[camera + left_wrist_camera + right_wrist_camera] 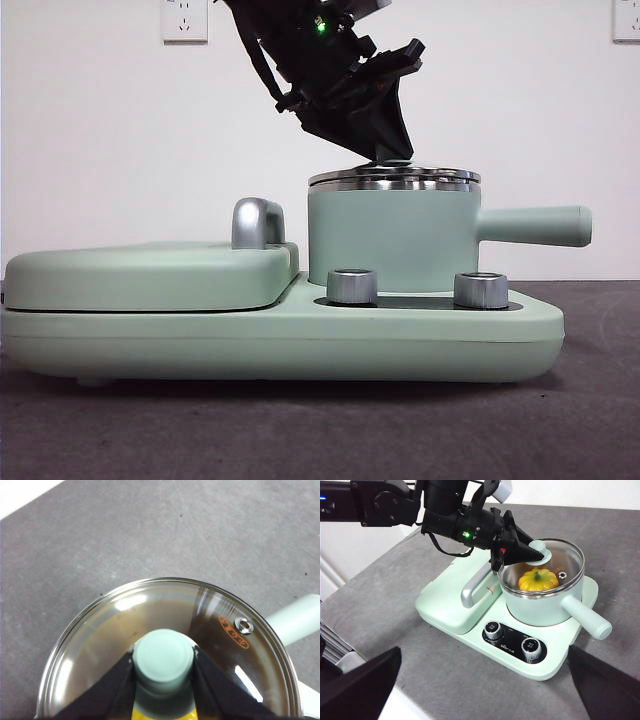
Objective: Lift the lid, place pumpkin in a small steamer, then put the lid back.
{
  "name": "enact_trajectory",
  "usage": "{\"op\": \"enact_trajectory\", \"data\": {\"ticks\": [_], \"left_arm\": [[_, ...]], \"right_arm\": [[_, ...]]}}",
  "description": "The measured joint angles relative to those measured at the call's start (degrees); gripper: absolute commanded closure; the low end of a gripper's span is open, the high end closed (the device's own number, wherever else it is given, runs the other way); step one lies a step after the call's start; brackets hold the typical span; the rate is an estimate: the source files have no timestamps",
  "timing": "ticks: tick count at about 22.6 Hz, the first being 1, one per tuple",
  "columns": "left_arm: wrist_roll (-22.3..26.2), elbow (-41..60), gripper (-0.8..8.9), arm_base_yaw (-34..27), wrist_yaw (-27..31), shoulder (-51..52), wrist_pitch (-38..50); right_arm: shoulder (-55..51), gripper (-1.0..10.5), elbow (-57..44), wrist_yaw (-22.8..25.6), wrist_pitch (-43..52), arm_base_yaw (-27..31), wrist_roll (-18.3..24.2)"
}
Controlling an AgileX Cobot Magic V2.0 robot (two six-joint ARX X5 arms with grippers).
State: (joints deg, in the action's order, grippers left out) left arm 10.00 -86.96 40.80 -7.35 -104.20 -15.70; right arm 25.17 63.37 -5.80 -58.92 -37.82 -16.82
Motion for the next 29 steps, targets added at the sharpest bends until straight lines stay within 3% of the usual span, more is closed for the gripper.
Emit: {"op": "enact_trajectory", "data": {"ticks": [19,20,24,29], "left_arm": [[-0.22,-1.4,7.75,0.39,0.37,-1.07,-1.6],[-0.48,-1.55,7.42,0.44,0.42,-1.07,-1.99],[-3.76,-1.92,4.24,0.55,0.07,-1.07,-2.99],[-7.21,-4.83,3.75,0.72,0.11,-1.09,-7.45]], "right_arm": [[0.0,4.1,0.0,0.0,0.0,0.0,-0.02],[0.0,4.1,0.0,0.0,0.0,0.0,-0.02],[0.0,4.1,0.0,0.0,0.0,0.0,-0.02],[0.0,4.1,0.0,0.0,0.0,0.0,-0.02]]}}
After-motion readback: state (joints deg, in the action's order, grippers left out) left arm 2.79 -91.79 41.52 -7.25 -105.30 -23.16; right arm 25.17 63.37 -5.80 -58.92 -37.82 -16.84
